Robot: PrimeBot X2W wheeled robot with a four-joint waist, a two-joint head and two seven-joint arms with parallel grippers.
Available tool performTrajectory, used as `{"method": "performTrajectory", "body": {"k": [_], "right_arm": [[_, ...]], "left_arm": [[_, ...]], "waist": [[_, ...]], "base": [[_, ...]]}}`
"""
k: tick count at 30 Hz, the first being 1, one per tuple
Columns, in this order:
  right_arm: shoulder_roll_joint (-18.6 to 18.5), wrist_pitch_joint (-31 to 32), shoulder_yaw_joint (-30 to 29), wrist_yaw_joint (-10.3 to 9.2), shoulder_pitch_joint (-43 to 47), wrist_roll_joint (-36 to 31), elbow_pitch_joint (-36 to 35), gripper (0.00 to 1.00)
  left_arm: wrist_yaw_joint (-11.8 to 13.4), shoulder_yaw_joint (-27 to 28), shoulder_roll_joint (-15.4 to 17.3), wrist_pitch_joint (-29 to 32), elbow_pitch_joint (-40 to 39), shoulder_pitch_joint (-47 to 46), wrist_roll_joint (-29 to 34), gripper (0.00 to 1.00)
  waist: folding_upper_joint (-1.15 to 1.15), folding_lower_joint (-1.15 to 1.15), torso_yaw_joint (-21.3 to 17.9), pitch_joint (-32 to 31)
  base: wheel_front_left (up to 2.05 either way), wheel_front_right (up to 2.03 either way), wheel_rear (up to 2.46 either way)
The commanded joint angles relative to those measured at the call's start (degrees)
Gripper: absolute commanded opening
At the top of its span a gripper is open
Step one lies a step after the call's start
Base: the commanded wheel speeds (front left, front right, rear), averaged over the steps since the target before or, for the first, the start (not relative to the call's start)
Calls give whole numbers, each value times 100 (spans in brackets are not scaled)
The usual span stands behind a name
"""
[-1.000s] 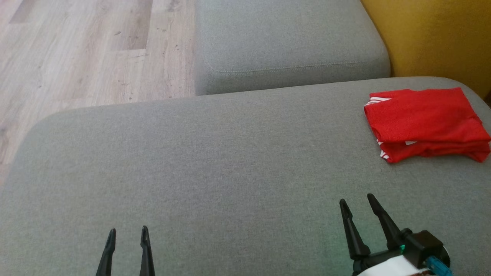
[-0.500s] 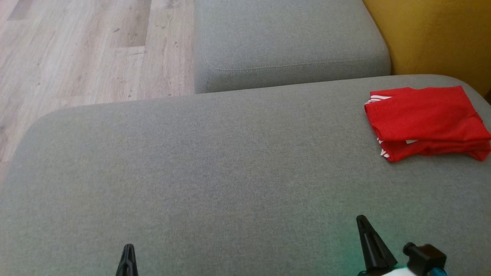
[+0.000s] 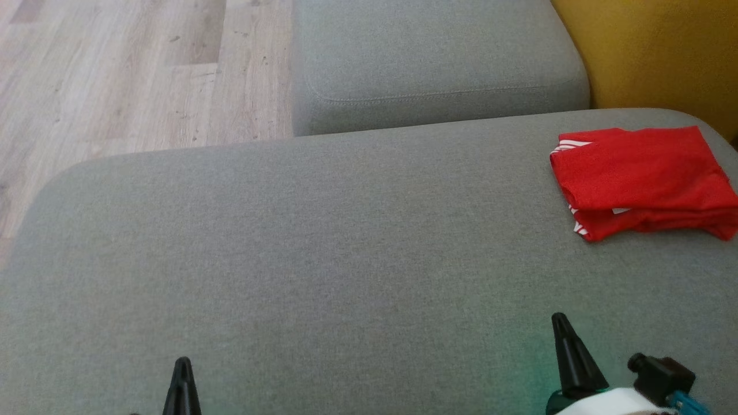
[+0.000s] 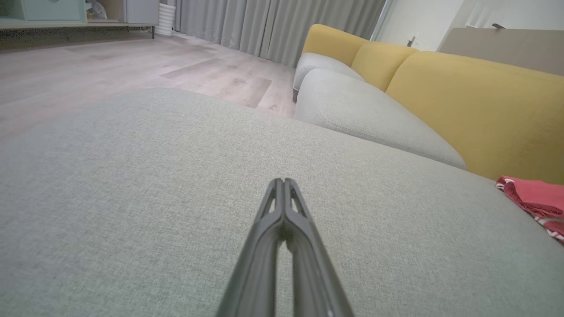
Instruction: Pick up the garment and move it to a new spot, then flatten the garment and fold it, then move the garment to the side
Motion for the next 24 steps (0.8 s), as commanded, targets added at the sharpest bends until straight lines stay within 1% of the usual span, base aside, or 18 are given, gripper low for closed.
{"method": "performTrajectory", "body": {"k": [1,24], "right_arm": [[-54,18,-27,0,-330,154,-171,0],[-80,352,-296,-1,-602,1704,-154,0]], "left_arm": [[-45,118,37,24,-142,-263,-139,0],[-238,312,55,387,-27,-664,-1729,0]], "waist": [[0,-1,1,4],[0,-1,25,114]], "base": [[0,0,0],[0,0,0]]}}
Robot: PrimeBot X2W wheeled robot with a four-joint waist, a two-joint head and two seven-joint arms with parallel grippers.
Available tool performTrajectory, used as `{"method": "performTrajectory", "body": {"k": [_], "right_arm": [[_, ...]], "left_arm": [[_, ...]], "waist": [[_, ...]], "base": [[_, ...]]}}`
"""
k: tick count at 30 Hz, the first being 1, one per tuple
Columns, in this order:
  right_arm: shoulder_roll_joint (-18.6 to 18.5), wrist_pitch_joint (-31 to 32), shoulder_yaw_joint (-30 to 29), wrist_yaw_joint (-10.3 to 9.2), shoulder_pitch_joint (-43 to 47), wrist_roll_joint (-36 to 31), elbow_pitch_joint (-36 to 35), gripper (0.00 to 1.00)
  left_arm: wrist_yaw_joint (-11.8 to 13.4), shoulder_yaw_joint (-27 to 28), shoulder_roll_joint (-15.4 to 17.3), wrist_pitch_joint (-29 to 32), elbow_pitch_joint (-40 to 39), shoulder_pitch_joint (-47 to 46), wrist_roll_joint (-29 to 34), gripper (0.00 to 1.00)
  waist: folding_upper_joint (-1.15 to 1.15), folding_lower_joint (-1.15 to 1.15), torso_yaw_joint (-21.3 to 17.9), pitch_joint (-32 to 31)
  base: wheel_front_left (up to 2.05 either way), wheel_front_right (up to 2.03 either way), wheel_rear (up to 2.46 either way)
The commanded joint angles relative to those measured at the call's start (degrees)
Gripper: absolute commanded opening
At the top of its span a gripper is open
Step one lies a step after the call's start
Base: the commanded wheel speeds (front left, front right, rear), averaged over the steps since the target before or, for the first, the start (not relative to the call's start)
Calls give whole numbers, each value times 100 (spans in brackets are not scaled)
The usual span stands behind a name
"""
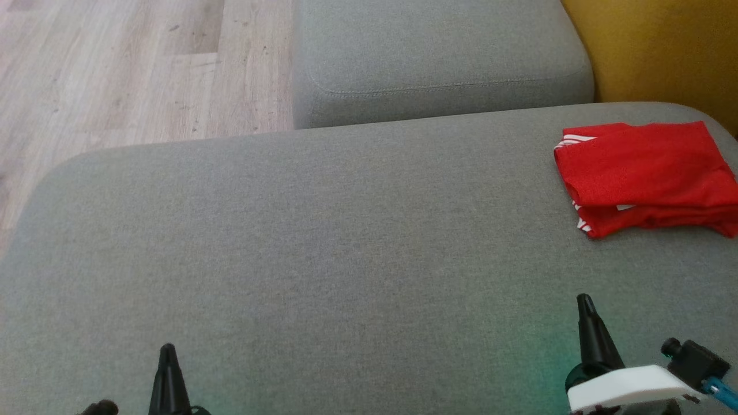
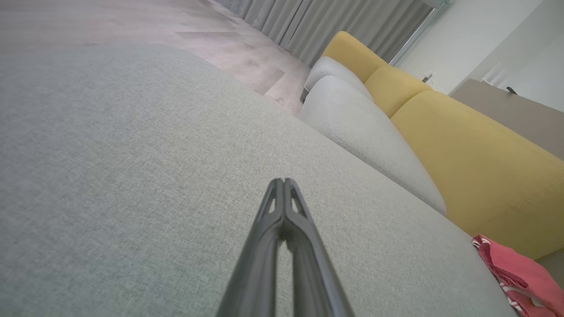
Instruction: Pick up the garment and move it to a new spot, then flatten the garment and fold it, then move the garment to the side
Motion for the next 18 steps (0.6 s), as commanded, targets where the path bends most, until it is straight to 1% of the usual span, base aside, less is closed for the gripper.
{"method": "performTrajectory", "body": {"k": [1,8,18], "right_arm": [[-70,29,-14,-1,-314,162,-166,0],[-73,153,-116,-1,-409,695,-159,0],[-73,295,-236,-1,-517,1291,-151,0]], "left_arm": [[-48,150,51,36,-142,-303,-154,0],[-115,222,54,167,-99,-443,-704,0],[-190,306,55,315,-50,-601,-1320,0]], "waist": [[0,-1,2,5],[0,-1,10,43],[0,-1,19,86]], "base": [[0,0,0],[0,0,0],[0,0,0]]}}
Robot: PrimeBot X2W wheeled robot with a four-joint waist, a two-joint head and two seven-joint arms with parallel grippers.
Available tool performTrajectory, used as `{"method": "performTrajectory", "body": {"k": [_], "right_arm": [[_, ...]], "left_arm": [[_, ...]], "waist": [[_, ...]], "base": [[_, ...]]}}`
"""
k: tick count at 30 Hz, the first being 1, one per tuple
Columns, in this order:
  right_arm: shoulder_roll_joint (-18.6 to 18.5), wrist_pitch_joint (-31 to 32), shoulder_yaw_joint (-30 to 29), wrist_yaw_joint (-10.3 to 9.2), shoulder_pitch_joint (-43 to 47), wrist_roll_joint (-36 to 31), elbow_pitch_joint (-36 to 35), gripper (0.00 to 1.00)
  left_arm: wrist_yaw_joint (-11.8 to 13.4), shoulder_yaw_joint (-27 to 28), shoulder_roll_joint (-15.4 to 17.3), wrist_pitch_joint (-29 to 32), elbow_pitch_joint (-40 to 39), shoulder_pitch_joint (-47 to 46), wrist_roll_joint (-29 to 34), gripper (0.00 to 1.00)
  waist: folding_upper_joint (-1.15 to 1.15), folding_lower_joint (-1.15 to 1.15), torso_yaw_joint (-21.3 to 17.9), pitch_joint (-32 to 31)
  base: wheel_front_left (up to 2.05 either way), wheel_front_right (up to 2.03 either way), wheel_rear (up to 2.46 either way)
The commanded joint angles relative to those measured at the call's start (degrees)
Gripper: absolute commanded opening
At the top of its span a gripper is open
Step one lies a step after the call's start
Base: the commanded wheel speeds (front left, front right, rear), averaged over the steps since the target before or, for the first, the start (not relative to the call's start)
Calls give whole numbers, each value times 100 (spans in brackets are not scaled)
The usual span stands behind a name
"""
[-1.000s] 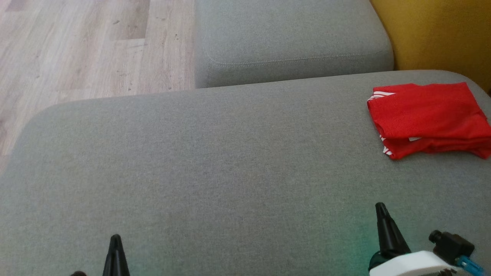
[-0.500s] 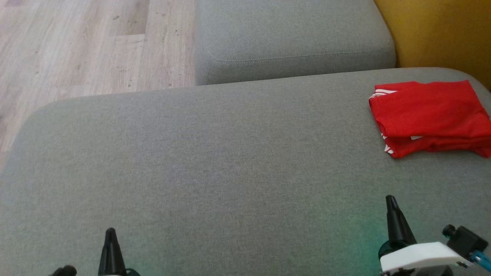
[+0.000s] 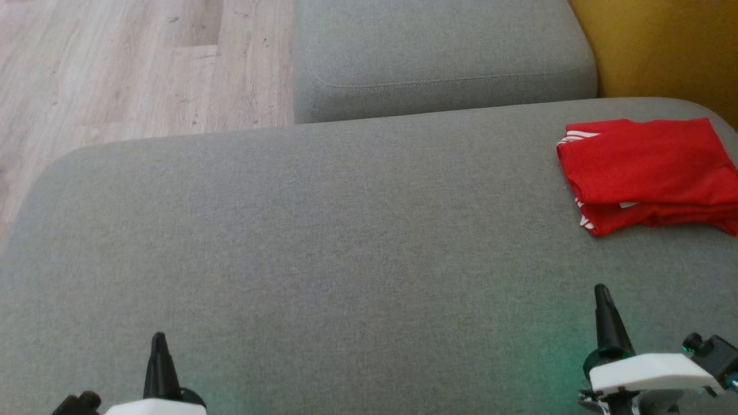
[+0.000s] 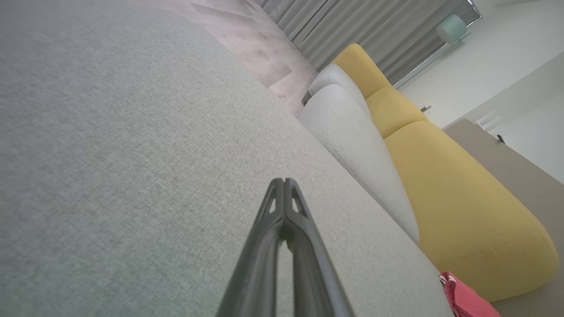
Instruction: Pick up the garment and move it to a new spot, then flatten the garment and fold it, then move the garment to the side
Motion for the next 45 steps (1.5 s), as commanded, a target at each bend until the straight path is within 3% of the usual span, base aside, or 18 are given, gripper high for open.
{"method": "performTrajectory", "body": {"k": [1,45], "right_arm": [[-73,40,12,-1,-357,174,-166,0],[-43,771,-615,-3,-887,3046,-124,0]], "left_arm": [[-46,154,54,30,-143,-330,-155,0],[-415,589,44,776,99,-1105,-3145,0]], "waist": [[0,0,1,6],[0,-1,47,214]], "base": [[0,0,0],[0,0,0]]}}
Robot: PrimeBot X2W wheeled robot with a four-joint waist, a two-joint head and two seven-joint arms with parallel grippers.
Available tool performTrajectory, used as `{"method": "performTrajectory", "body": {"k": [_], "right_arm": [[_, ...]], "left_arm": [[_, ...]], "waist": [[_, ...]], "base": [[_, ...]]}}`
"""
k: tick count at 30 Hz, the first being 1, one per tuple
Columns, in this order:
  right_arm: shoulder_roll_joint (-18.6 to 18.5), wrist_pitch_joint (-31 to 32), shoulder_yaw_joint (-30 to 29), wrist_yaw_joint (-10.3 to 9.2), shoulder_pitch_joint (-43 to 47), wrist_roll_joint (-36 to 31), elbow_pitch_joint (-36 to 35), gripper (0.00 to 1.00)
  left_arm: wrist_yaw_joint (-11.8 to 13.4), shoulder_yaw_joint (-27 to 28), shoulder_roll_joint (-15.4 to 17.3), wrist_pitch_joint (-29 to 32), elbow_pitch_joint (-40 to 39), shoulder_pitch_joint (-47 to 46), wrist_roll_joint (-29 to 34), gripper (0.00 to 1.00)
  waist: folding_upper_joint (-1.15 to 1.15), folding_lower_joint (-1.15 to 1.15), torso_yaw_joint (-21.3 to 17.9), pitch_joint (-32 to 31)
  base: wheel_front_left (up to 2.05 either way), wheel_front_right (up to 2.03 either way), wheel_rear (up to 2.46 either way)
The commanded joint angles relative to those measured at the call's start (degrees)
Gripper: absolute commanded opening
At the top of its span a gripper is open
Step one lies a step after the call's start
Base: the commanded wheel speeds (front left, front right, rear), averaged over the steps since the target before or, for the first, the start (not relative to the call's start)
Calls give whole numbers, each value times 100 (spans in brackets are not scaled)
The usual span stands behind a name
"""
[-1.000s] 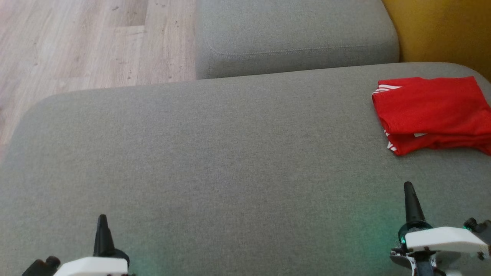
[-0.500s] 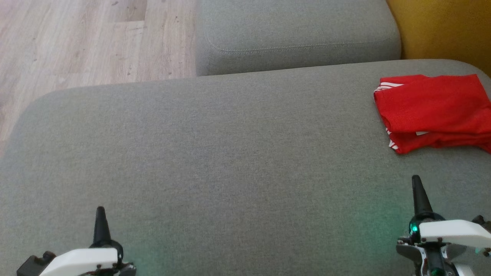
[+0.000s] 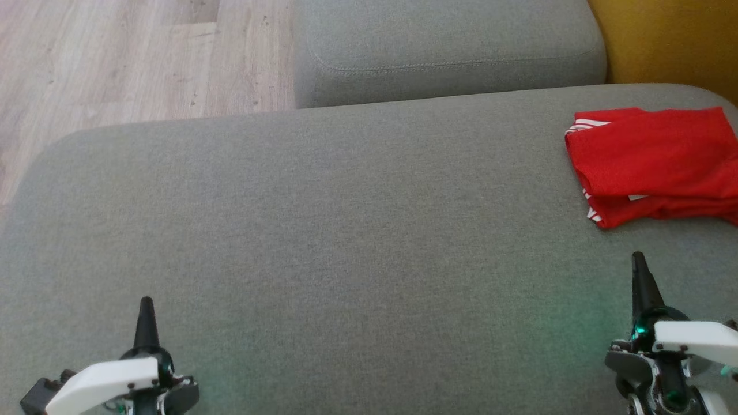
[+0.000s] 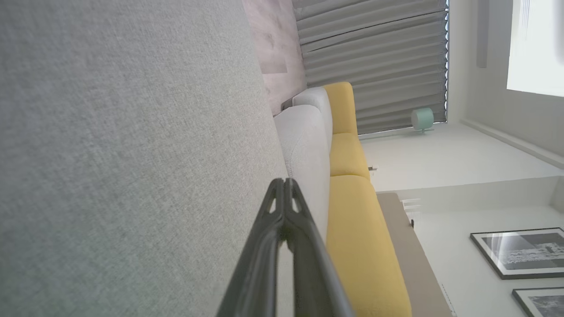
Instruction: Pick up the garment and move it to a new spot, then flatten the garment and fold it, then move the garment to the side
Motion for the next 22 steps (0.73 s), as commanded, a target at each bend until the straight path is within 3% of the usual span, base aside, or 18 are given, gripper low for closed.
{"method": "performTrajectory", "body": {"k": [1,15,22], "right_arm": [[-45,40,62,-3,-320,132,-177,0],[-28,277,-145,-3,-486,1021,-164,0],[-17,290,-160,-3,-488,1008,-163,0]], "left_arm": [[-65,214,48,34,-145,-340,-126,0],[-180,356,41,272,-69,-583,-1056,0],[-180,364,35,278,-69,-583,-1049,0]], "waist": [[0,0,1,3],[0,0,15,68],[0,0,15,68]], "base": [[0,0,0],[0,0,0],[0,0,0]]}}
